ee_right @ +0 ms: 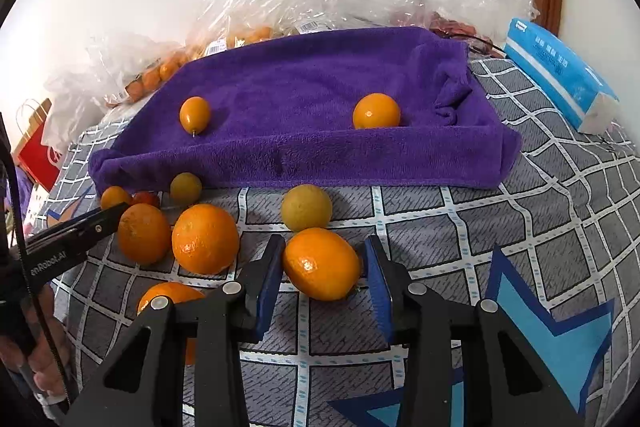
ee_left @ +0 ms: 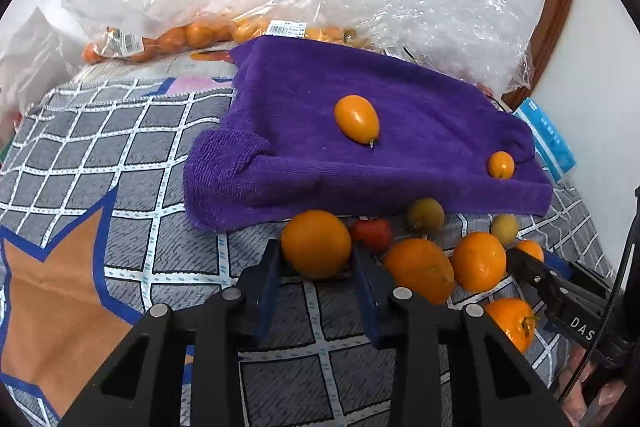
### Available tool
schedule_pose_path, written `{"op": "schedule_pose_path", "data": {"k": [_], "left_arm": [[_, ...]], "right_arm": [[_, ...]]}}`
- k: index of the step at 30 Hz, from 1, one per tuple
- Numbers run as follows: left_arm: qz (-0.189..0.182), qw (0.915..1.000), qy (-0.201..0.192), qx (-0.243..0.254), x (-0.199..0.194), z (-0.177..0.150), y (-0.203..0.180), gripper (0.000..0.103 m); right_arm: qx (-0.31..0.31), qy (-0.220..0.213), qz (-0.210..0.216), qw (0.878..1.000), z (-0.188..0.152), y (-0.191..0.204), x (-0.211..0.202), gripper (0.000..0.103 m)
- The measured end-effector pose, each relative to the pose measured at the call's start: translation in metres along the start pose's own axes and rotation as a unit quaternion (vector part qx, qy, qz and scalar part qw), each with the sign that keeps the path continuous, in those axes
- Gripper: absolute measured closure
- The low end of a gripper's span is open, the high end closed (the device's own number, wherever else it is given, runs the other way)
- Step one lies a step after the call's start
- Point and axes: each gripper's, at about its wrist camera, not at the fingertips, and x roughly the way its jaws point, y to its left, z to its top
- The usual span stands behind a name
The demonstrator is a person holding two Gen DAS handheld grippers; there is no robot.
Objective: Organize fruits
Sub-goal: 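Close the left tool on a large orange while the right tool grasps another orange, then lift the left tool's orange toward the towel while the right tool carries its orange there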
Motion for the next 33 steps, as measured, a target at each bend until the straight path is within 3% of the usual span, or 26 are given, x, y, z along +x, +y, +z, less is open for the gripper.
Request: {"op": "schedule_pose_path", "data": {"k": [6,11,24,33], "left_arm": [[-0.031,0.9990,-0.010,-0.030,-0.004,0.000,0.009,0.070],[-0.041,0.9973,-0.052,-0.030,-0.020,-0.003,0.006,0.070],[-0.024,0.9945,-0.102,-0.006,-0.037,-0.003,-0.004,0.070],[-0.019,0.9946,-0.097,-0.030,-0.042,-0.001,0.003,0.070]], "right_arm": [[-0.002,-0.002,0.002,1.000,0.000,0.000,-0.001,0.066],[0.005,-0.011,0.012,1.000,-0.001,-0.002,-0.006,0.066],[-0.006,-0.050,0.007,0.999,-0.002,0.005,-0.023,0.066],[0.003,-0.058,0.020,0.998,-0.003,-0.001,-0.027,0.066]]}}
